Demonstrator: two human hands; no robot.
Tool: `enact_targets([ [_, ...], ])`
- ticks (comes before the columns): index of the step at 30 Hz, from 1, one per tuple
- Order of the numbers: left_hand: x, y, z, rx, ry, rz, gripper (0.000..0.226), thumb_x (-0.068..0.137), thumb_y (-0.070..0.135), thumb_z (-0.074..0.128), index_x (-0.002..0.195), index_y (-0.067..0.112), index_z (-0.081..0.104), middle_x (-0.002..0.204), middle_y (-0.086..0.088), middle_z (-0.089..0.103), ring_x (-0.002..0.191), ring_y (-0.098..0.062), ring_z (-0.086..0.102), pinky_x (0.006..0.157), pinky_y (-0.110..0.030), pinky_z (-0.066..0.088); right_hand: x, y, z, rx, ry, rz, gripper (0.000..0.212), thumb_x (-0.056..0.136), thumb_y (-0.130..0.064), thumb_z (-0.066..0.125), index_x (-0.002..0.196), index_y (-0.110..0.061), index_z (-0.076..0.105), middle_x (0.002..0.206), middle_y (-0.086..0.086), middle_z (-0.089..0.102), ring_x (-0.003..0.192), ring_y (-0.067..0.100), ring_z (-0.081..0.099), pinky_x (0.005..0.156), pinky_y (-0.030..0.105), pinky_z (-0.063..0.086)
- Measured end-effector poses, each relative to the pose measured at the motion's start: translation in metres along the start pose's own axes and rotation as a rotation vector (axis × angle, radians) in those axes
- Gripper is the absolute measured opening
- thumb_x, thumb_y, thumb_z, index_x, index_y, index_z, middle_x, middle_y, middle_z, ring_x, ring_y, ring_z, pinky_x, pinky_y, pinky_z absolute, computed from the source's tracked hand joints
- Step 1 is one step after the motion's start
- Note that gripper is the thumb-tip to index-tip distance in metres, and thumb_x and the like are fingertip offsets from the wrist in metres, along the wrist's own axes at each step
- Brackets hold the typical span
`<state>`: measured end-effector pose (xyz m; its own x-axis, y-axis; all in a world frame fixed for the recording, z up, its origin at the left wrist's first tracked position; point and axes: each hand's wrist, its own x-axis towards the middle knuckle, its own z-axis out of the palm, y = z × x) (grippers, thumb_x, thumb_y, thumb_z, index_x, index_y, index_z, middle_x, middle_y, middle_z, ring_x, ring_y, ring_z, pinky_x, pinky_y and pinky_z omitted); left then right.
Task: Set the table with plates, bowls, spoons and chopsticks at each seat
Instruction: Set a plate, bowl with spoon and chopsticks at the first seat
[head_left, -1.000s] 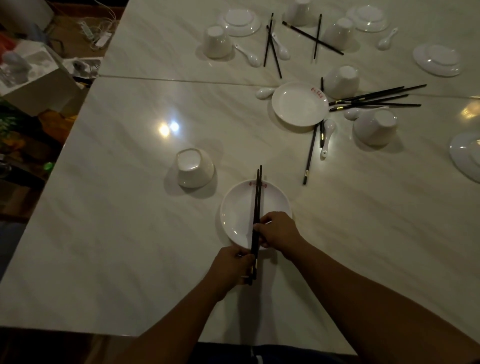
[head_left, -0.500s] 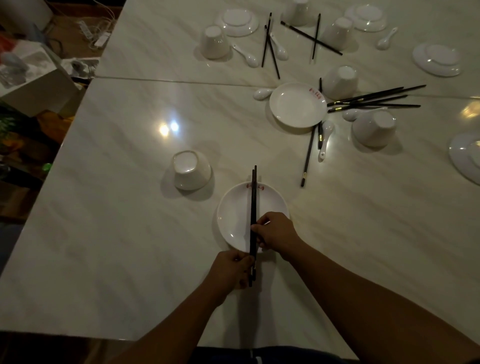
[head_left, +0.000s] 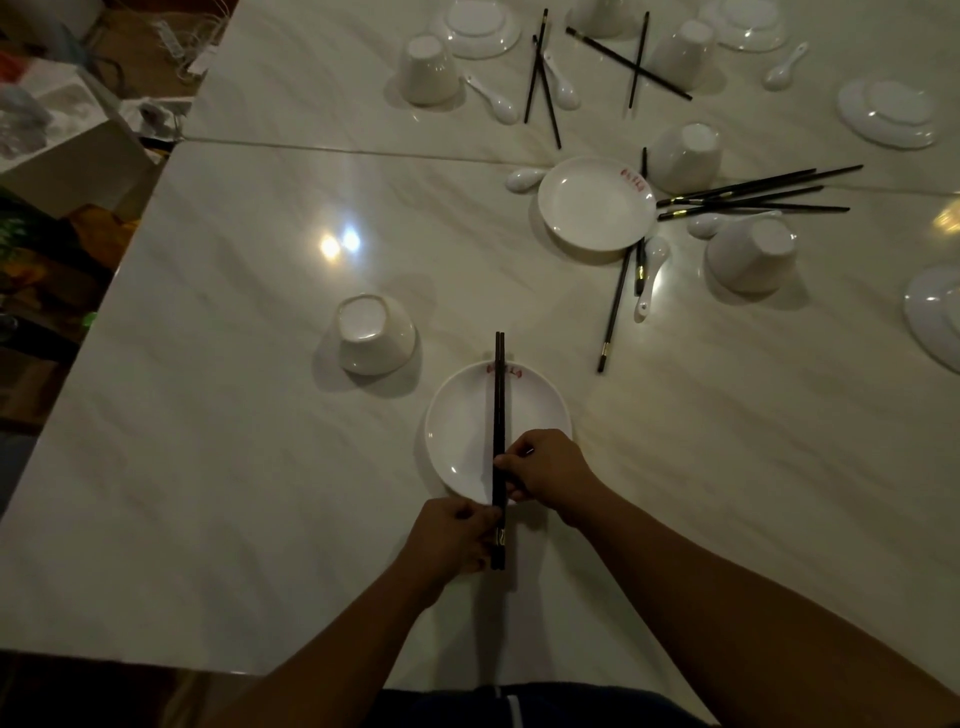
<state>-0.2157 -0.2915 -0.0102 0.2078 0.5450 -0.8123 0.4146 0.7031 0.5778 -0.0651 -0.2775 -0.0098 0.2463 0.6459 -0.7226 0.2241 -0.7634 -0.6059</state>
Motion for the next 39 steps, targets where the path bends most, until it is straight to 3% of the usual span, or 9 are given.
enact_targets([
  [7,0.001,0.008,-0.019,0.064,0.034,-0.012,0.030,0.088,0.038,0.060,0.085,0.009,0.065,0.074,-0.008,0.066,0.059,-0.016,0.060,0.055,-0.028,0.048,0.000,-0.010,-0.016,-0.120,0.026,-0.070,0.020,0.084,-0.027,0.070,0.087,-0.007,0.066,0.084,0.011,0.070,0.069,0.022,0.070,0.065,0.032,0.060],
  [10,0.004,0.022,-0.042,0.372,0.203,0.118,0.034,0.089,0.043,0.056,0.092,0.011,0.065,0.086,-0.007,0.067,0.072,-0.018,0.060,0.065,-0.030,0.049,0.005,-0.023,-0.024,-0.276,0.096,-0.196,0.023,0.085,-0.034,0.068,0.092,-0.013,0.068,0.092,0.004,0.069,0.079,0.016,0.065,0.075,0.032,0.056],
  [15,0.014,0.066,-0.076,0.614,0.425,0.412,0.031,0.086,0.036,0.063,0.110,0.018,0.057,0.098,-0.002,0.053,0.088,-0.015,0.053,0.074,-0.024,0.038,0.010,-0.064,-0.018,-0.345,0.111,-0.433,0.027,0.088,-0.033,0.063,0.107,-0.015,0.066,0.104,0.001,0.068,0.090,0.012,0.060,0.079,0.023,0.045],
  [18,0.027,0.092,-0.095,0.705,0.515,0.576,0.037,0.084,0.031,0.065,0.117,0.017,0.056,0.115,-0.009,0.052,0.107,-0.026,0.050,0.092,-0.033,0.040,0.020,-0.087,-0.008,-0.429,0.080,-0.506,0.031,0.090,-0.034,0.060,0.114,-0.016,0.063,0.112,0.001,0.067,0.099,0.015,0.060,0.084,0.023,0.043],
  [21,0.043,0.114,-0.111,0.796,0.576,0.697,0.041,0.082,0.026,0.067,0.121,0.017,0.057,0.126,-0.011,0.049,0.115,-0.032,0.044,0.096,-0.041,0.041,0.038,-0.107,0.003,-0.584,0.062,-0.540,0.037,0.093,-0.035,0.054,0.124,-0.016,0.057,0.124,0.005,0.060,0.113,0.020,0.056,0.096,0.031,0.042],
  [26,0.083,0.136,-0.146,1.046,0.413,0.681,0.073,0.077,0.038,0.070,0.140,0.026,0.037,0.152,-0.008,0.024,0.137,-0.032,0.023,0.105,-0.049,0.033,0.072,-0.129,0.022,-0.863,-0.021,-0.444,0.049,0.093,-0.041,0.049,0.136,-0.017,0.047,0.146,0.012,0.040,0.132,0.032,0.041,0.109,0.046,0.036],
  [29,0.103,0.146,-0.158,1.121,0.301,0.603,0.082,0.076,0.043,0.070,0.145,0.030,0.026,0.154,-0.008,0.018,0.140,-0.032,0.018,0.107,-0.048,0.031,0.084,-0.134,0.031,-0.947,-0.067,-0.363,0.050,0.092,-0.041,0.048,0.133,-0.014,0.047,0.144,0.016,0.038,0.128,0.036,0.042,0.106,0.047,0.037],
  [32,0.115,0.148,-0.163,1.025,0.199,0.596,0.089,0.071,0.045,0.074,0.144,0.030,0.026,0.152,-0.007,0.022,0.138,-0.032,0.021,0.107,-0.049,0.034,0.087,-0.135,0.033,-0.918,-0.054,-0.333,0.049,0.094,-0.039,0.047,0.135,-0.013,0.046,0.146,0.015,0.035,0.130,0.036,0.038,0.108,0.046,0.035],
  [39,0.118,0.154,-0.169,0.911,0.173,0.602,0.085,0.074,0.045,0.073,0.144,0.028,0.026,0.148,-0.006,0.025,0.133,-0.032,0.024,0.106,-0.044,0.032,0.089,-0.135,0.031,-0.668,-0.011,-0.334,0.046,0.096,-0.033,0.046,0.139,-0.019,0.043,0.145,0.006,0.043,0.132,0.026,0.040,0.111,0.041,0.032],
])
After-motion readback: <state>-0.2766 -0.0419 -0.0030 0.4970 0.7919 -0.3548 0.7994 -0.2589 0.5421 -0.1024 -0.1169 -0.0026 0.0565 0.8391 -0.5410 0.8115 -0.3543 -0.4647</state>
